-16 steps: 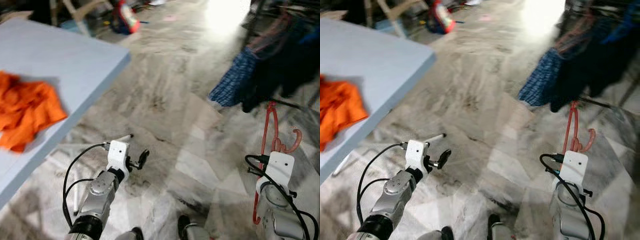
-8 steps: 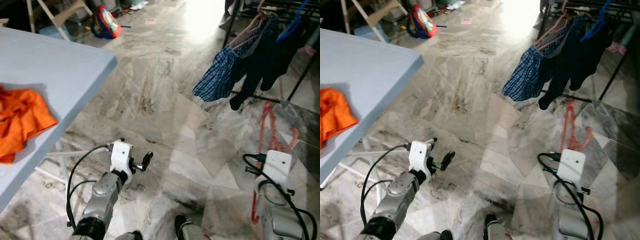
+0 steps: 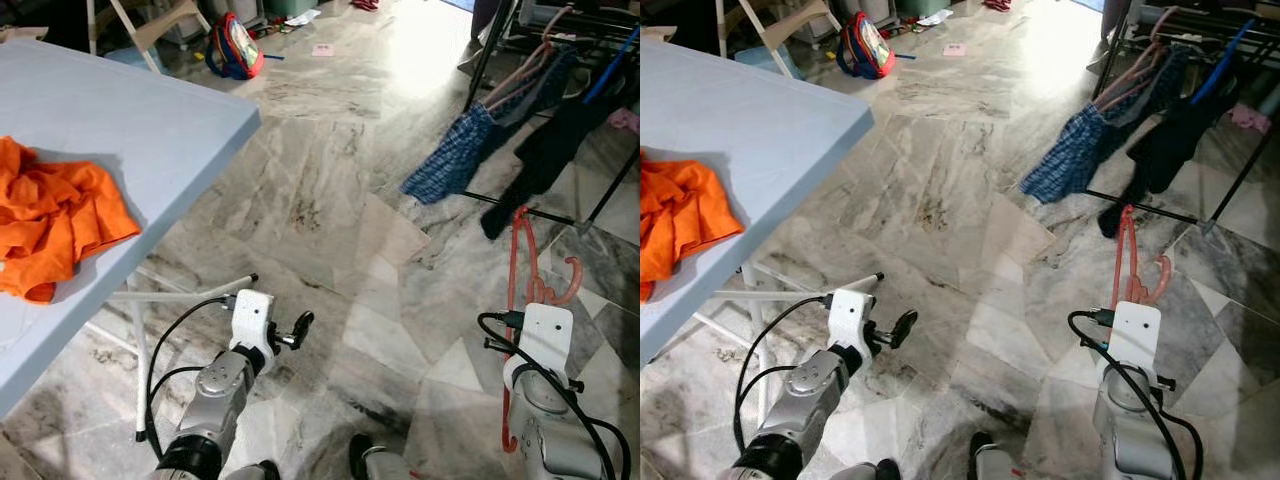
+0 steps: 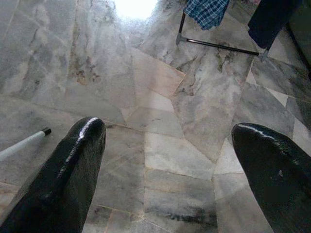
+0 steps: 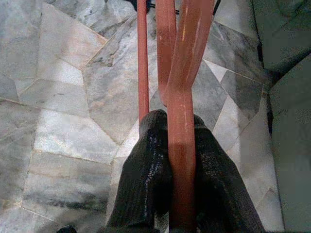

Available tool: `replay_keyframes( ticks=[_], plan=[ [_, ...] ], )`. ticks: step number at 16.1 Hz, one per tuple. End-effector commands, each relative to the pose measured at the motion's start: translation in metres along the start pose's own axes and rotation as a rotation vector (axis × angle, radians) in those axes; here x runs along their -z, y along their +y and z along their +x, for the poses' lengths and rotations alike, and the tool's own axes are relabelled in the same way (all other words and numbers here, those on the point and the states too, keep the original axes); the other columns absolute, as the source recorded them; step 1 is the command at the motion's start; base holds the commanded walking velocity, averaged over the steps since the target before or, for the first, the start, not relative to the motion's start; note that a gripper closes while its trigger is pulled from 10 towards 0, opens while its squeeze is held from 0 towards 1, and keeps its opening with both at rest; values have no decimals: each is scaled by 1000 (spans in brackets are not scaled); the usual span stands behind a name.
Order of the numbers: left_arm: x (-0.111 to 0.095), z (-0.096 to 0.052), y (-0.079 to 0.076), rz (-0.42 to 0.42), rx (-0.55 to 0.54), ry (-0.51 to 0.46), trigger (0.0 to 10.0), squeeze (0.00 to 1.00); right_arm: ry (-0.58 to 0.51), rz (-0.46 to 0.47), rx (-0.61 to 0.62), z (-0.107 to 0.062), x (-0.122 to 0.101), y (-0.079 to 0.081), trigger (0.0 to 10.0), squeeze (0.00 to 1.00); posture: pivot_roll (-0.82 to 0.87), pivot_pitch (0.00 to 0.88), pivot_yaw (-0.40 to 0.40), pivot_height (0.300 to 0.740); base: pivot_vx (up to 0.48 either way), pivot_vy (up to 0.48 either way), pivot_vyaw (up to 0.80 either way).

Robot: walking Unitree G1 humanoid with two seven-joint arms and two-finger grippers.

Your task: Hang hanger

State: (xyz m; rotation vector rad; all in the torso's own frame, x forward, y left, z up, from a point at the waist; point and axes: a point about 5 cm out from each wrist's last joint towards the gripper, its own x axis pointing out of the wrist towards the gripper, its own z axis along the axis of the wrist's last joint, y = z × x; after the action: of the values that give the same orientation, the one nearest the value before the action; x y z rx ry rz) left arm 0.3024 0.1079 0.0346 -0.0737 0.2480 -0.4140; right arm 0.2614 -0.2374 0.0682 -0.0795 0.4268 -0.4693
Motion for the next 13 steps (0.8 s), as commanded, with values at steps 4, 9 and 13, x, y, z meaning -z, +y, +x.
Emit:
replay_keyframes(
  ticks=[4,9,13],
  plan=[
    [2,-1,5,27,7,14,10000,0,14,-30,30,-2,3,-6,10000,0,-93,164,-51,740,0,0,0],
    [2,-3,15,12,-82,-5,10000,0,14,-64,-66,8,1,19,10000,0,-55,185,-31,740,0,0,0],
    [1,-1,18,30,-69,10,10000,0,7,-32,-51,12,-3,20,10000,0,-59,183,-1,740,0,0,0]
  ],
)
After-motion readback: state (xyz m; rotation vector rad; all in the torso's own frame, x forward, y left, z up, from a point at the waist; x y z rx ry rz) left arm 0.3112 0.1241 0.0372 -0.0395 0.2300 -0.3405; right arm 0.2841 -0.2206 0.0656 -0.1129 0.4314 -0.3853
